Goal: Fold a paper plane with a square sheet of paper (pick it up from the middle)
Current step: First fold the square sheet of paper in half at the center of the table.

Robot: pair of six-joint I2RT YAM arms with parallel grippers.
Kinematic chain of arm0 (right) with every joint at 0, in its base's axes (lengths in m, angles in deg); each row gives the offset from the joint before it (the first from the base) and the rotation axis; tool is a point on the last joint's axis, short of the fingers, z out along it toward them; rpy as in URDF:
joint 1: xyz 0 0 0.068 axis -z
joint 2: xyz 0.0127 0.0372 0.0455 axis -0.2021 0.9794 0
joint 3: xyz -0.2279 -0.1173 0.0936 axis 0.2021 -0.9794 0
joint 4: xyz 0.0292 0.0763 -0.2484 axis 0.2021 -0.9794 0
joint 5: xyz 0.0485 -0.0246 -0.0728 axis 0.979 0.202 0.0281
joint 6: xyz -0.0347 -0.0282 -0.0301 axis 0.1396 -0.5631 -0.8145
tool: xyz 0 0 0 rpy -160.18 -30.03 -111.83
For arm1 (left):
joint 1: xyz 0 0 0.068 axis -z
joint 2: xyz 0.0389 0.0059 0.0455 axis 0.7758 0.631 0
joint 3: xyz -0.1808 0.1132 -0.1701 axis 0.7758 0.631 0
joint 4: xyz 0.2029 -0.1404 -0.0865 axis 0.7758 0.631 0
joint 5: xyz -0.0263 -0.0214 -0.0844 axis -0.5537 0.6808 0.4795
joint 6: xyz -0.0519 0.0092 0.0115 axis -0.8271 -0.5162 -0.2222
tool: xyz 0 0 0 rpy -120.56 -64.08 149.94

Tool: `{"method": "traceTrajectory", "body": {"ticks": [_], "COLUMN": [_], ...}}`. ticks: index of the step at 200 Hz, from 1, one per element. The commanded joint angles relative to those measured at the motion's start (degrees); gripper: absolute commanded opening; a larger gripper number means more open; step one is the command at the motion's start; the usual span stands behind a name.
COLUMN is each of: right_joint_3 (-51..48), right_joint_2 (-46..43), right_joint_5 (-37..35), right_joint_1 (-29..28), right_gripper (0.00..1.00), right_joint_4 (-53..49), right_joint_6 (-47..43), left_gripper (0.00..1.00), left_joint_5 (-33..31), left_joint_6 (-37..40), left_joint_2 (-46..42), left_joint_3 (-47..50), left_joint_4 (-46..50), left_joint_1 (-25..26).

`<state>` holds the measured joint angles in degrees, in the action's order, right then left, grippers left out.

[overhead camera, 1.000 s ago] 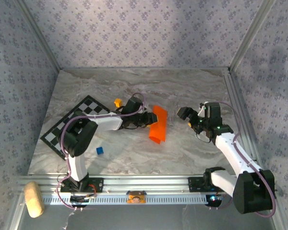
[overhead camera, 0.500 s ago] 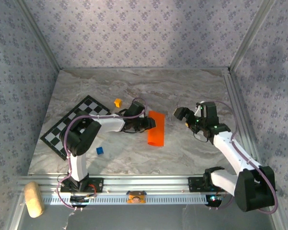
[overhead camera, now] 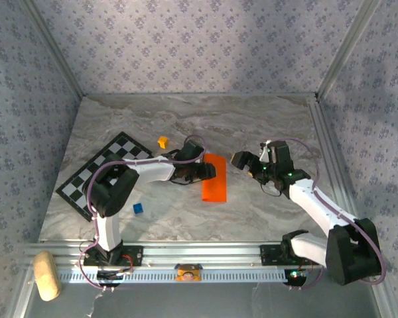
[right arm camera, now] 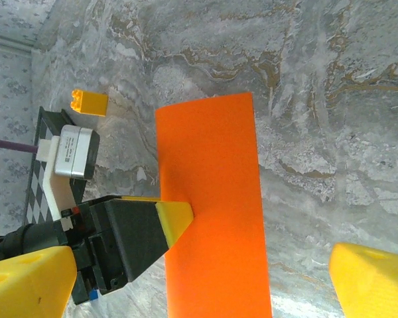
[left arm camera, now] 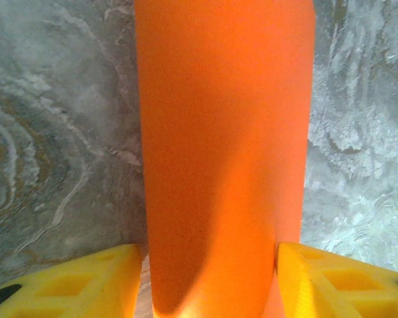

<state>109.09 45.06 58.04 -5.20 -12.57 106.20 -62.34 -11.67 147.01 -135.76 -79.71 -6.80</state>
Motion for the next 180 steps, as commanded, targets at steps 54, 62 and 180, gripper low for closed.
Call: {"method": "traceTrajectory", "body": {"ticks": [54, 62, 180], "right_joint_3": [-0.8, -0.8, -0.3], "right_joint_2": [2.8, 3.4, 8.8], "right_joint_5": [-4.9, -4.1, 2.5], "right_joint_1": [-2.3, -2.2, -1.6], "right_gripper": [0.99, 0.99, 0.83], "right_joint_4": [0.9, 1.2, 3.6], "right_joint_6": [-2.3, -2.2, -1.3], "left_gripper": [0.56, 0.56, 0.51], "left_joint_5": [-7.4, -7.5, -7.2], "left_joint_6": [4.3, 4.2, 3.8], "left_joint_2": [-2.6, -2.6, -2.1], "left_joint_3": [-3.3, -3.4, -3.1], "left_joint_4": [11.2, 11.4, 11.2], "left_joint_1": [0.1, 0.0, 0.1]}}
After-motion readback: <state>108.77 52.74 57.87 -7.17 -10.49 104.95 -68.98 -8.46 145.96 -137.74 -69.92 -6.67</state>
